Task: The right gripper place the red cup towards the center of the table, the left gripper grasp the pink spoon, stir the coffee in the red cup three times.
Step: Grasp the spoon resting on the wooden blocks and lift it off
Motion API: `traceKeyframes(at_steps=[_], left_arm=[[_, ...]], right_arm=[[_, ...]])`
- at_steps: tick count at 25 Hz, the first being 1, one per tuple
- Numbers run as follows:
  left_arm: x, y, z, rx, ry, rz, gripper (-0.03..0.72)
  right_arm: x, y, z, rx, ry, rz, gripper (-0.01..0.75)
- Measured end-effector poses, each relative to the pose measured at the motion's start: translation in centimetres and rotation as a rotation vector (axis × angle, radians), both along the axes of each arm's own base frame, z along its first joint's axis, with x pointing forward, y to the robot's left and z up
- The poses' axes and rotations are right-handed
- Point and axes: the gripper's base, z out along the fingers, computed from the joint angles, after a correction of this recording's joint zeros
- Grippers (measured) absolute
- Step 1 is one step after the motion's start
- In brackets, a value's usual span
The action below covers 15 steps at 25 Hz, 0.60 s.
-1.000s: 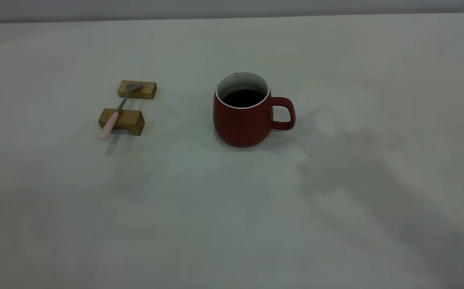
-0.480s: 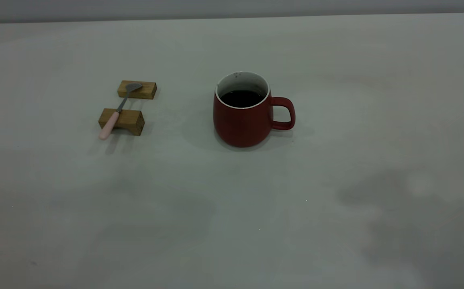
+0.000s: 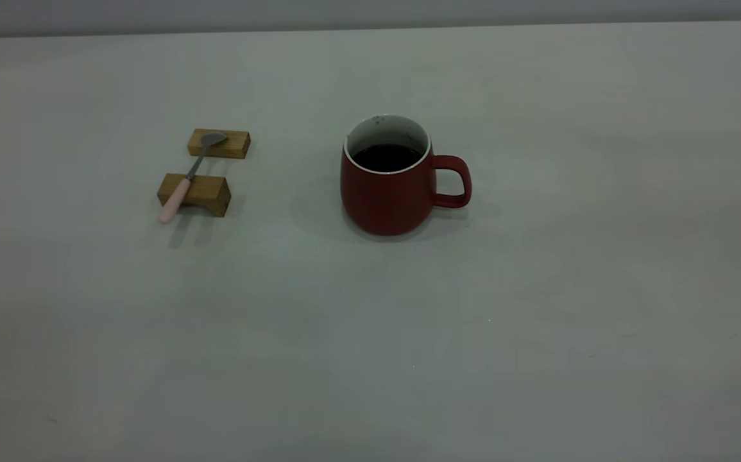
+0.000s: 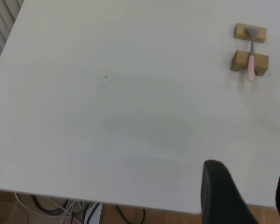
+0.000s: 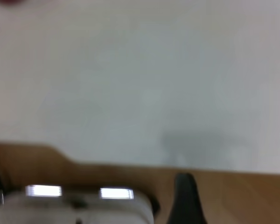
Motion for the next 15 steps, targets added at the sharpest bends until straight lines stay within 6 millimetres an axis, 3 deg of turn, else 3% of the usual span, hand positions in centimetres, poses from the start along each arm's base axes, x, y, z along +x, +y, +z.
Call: traceKeyframes(at_steps=[4,15], left_arm=[[0.0,0.0,0.0,0.0,0.0,0.0,0.369],[0.0,0.0,0.0,0.0,0.0,0.0,0.369]], right_arm=[[-2.7,-0.8,-1.6,0.016,-0.129,-0.069,0.595],[-6.9,-1.2,-1.5,-0.009,-0.343,-0.108,0.593]])
